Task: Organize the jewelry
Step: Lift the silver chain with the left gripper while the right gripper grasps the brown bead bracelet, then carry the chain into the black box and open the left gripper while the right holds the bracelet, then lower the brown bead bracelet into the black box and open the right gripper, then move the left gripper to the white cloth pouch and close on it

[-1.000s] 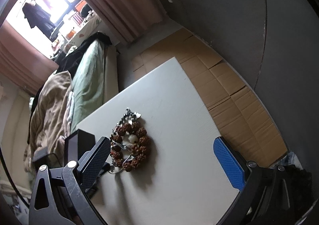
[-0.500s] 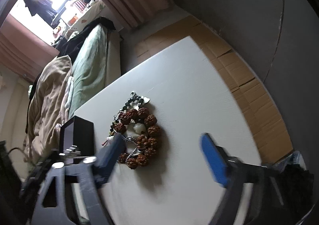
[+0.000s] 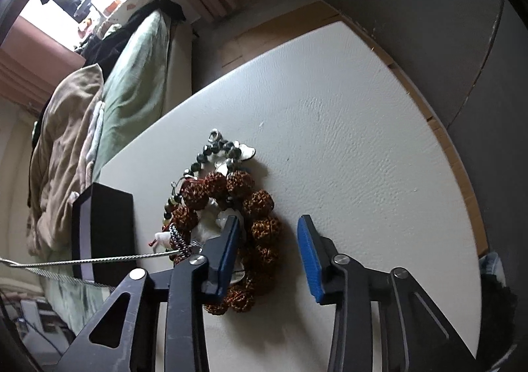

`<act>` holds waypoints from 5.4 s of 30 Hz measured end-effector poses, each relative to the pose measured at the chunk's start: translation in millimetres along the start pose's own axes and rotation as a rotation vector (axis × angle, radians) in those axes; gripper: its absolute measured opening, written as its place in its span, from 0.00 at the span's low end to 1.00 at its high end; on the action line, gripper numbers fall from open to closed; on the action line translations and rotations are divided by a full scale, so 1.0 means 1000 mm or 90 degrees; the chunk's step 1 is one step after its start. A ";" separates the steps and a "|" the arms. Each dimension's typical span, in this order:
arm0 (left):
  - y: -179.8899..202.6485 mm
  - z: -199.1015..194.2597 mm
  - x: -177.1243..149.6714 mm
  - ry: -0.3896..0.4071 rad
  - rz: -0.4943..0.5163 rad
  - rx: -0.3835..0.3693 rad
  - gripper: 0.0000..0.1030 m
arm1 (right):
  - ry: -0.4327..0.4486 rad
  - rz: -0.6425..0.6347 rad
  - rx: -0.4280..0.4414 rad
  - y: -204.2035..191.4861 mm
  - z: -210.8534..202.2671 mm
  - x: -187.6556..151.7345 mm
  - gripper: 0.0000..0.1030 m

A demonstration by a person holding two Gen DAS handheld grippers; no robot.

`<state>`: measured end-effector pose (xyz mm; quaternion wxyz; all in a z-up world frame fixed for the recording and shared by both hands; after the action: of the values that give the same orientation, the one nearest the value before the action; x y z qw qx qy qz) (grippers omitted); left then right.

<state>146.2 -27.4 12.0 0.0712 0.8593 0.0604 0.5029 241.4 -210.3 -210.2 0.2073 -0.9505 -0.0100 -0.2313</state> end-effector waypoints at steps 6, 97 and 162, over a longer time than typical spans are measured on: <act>0.009 -0.019 0.028 0.029 0.032 0.019 0.01 | -0.010 0.000 0.014 0.002 0.001 -0.003 0.21; -0.082 0.052 -0.066 -0.071 -0.122 0.014 0.02 | 0.195 -0.064 0.356 -0.145 -0.115 0.002 0.20; 0.003 0.061 -0.068 -0.054 -0.067 -0.018 0.81 | 0.124 0.116 0.153 -0.033 -0.095 0.006 0.72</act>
<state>166.9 -45.9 -74.9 0.1121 0.8744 0.0955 0.4623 202.0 -218.2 -117.9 0.3393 -0.8890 0.0689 -0.2997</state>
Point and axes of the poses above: each gripper's, at about its wrist camera, not at the fingertips, and z roughly the way its jaws point, y to its right, x to its top, the point moved 10 cm from there along z, roughly the way its jaws point, and after that the axes turned 8 degrees about y, right-handed, at the moved point
